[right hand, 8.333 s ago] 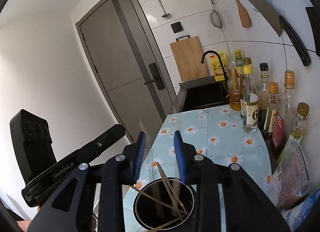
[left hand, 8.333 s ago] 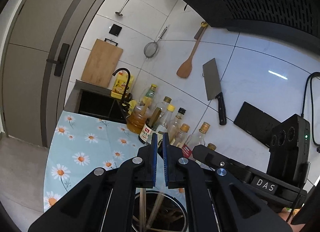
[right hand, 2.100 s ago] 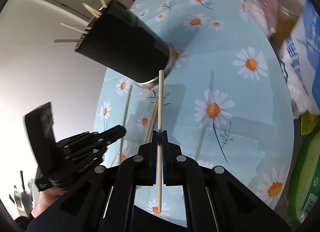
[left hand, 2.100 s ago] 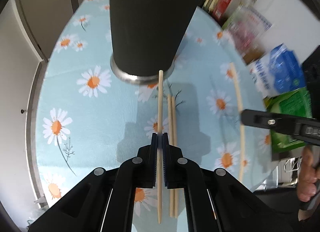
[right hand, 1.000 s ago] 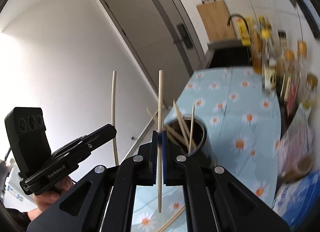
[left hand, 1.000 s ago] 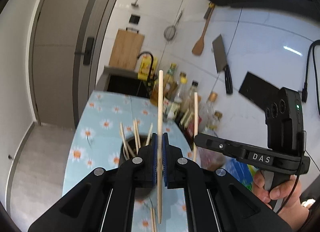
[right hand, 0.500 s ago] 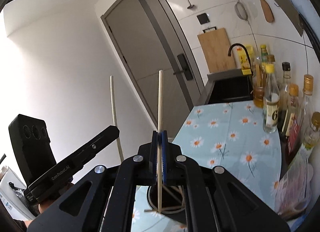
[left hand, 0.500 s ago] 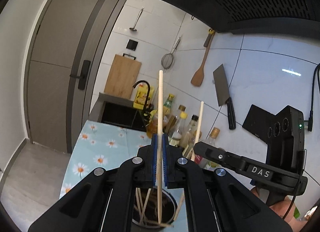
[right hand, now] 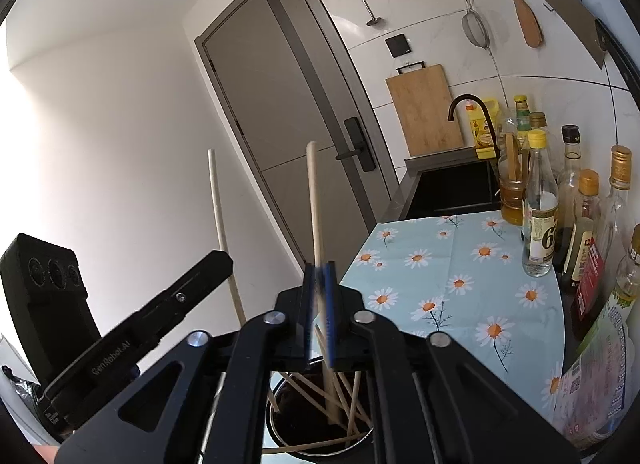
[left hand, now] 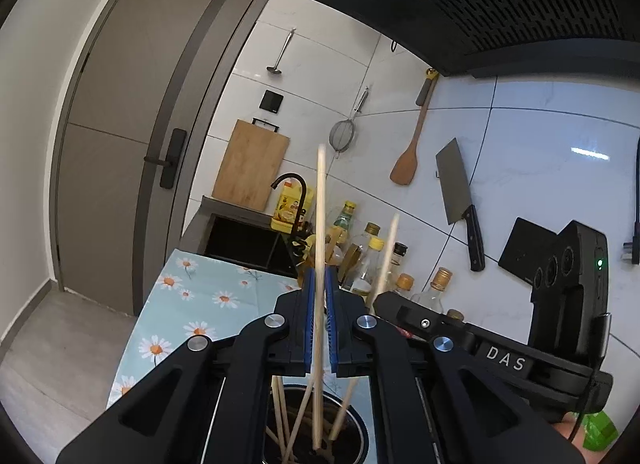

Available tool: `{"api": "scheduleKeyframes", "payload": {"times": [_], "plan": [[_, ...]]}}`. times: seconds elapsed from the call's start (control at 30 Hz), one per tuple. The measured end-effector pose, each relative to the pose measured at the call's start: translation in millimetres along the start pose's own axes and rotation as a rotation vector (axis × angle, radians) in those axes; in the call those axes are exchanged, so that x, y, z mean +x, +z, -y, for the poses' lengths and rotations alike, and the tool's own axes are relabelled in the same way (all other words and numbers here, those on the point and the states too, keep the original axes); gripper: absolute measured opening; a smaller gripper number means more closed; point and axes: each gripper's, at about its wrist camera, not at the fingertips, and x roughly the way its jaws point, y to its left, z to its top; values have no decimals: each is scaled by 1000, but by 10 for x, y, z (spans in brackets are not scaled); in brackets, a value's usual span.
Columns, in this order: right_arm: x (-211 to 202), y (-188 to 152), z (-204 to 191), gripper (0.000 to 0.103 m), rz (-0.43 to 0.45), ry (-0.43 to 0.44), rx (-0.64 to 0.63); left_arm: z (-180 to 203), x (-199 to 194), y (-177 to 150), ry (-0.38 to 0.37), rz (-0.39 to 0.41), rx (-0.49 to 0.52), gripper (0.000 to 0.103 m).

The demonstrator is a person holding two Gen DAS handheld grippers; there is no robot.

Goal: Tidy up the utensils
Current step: 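Open both grippers to drop the sticks into the black holder, then move both tools back down toward the last sticks on the table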

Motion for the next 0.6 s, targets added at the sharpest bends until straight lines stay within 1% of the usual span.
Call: {"api": "scheduleKeyframes", "payload": {"times": [0.1,0.13,0.17,0.37,0.43,0.47,0.5,0.6], "plan": [[-7,1,29,21,0,2,9,0,-16,10,-4,-6,-9,7],[-11,-1,36,21,-1,3,12,10,-17,13,3,-8,-6,13],[-19,-1,40,21,-4,4,14,5,-25,13,3,-8,-7,17],[-104,0,84,21,-6,7,41,-4,-93,-5,11,-20,-18,18],[-129,5,93,26,-16,5,54,2,-125,2,10,-23,-26,18],[-148,-6,95,32,-19,6,60,11,-131,5,7,-29,-24,18],[-174,-18,93,35,-22,8,65,30,-148,9,11,-35,-18,18],[-264,-49,78,35,-21,18,76,58,-211,21,13,-43,-15,18]]}}
